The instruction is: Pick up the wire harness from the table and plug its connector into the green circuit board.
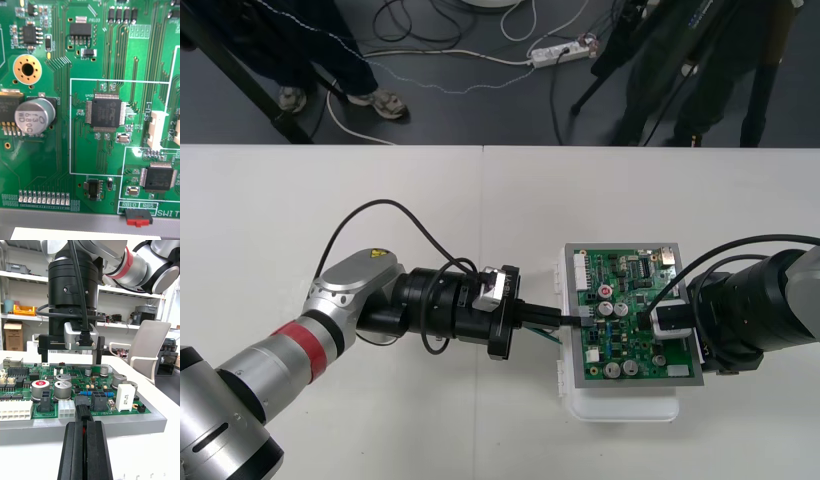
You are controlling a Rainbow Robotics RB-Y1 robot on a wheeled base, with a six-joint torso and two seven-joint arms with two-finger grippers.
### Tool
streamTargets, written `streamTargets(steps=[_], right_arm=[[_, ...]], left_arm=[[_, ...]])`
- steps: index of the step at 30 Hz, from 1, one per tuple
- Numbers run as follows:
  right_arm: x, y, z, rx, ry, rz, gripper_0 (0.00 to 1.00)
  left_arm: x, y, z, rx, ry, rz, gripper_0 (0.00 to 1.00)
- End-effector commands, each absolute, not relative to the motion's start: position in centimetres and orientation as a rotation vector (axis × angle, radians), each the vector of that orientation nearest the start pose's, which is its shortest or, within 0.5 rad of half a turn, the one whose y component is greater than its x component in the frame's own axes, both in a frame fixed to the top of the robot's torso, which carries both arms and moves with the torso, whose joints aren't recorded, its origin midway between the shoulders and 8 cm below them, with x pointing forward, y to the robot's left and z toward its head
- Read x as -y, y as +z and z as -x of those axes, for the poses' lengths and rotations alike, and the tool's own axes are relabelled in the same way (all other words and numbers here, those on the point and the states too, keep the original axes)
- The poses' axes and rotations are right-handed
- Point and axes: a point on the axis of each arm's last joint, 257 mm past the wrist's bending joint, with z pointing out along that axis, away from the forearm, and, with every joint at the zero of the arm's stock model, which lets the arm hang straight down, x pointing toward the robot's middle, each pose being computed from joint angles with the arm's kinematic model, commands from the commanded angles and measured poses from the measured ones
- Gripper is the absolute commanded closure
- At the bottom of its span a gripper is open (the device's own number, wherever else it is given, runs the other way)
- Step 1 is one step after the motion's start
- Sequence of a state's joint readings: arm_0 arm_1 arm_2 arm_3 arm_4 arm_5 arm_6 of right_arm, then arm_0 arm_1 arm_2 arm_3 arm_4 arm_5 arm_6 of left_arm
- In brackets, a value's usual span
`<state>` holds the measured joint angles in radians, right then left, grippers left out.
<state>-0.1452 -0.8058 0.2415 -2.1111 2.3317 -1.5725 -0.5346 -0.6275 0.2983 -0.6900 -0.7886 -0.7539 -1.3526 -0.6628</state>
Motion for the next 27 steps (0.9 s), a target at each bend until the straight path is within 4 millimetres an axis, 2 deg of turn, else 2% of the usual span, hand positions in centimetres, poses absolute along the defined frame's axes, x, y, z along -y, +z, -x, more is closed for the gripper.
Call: streamTargets(steps=[1,13,27], right_arm=[[22.7,-27.8,-35.9,-1.863,-0.149,2.076,0.00],[22.7,-27.8,-35.9,-1.858,-0.147,2.082,0.00],[22.6,-27.8,-35.8,-1.856,-0.141,2.081,0.00]], left_arm=[[12.8,-20.6,-33.9,-0.746,-1.110,-1.392,1.00],[9.2,-21.8,-34.7,-0.777,-1.062,-1.431,1.00],[6.8,-22.9,-34.4,-0.810,-1.052,-1.441,1.00]])
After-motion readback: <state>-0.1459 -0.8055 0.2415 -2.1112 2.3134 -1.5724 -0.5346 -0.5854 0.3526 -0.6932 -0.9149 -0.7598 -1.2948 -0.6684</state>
